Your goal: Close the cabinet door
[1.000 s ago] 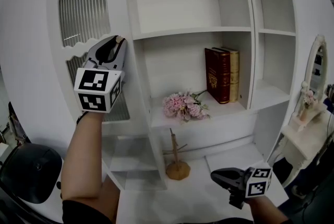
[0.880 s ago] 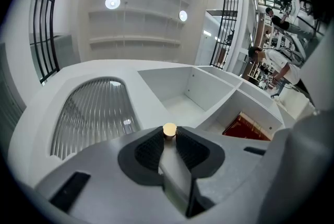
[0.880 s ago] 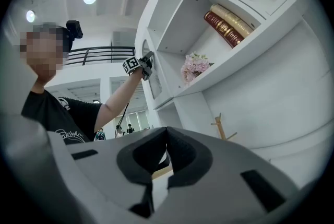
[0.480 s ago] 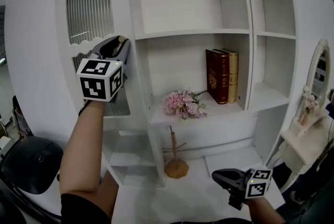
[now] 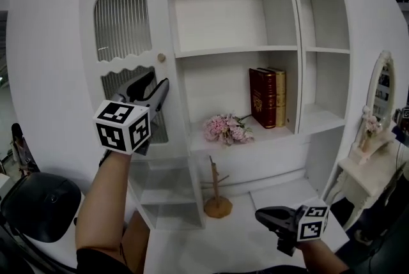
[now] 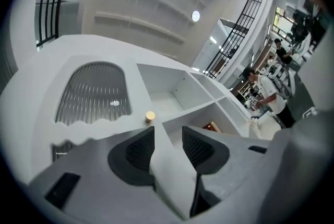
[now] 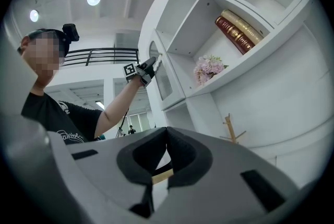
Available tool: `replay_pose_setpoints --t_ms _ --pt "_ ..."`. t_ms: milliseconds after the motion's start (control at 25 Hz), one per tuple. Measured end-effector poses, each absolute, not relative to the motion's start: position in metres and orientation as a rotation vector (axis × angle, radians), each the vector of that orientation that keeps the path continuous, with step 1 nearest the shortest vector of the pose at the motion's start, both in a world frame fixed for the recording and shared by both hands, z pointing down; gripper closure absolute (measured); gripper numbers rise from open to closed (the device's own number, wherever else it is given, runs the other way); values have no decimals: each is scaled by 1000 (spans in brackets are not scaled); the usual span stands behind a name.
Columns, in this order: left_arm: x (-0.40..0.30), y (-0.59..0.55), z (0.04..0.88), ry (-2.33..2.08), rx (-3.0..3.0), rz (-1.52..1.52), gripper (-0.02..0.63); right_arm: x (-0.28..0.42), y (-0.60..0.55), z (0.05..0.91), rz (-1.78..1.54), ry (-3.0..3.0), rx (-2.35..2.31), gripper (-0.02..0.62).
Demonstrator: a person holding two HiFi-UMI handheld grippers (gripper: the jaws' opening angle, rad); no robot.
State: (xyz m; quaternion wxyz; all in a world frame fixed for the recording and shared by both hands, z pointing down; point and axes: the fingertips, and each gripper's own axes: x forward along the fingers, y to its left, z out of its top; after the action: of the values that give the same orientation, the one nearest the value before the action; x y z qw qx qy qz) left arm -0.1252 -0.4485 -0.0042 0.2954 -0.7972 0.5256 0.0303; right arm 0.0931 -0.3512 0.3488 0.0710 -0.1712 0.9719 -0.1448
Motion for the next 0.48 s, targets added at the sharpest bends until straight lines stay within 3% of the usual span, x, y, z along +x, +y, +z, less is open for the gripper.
replay_pose_setpoints --t_ms 480 --pt "-118 -314 241 1219 -2817 145 454 3 -275 356 -404 3029 -479 589"
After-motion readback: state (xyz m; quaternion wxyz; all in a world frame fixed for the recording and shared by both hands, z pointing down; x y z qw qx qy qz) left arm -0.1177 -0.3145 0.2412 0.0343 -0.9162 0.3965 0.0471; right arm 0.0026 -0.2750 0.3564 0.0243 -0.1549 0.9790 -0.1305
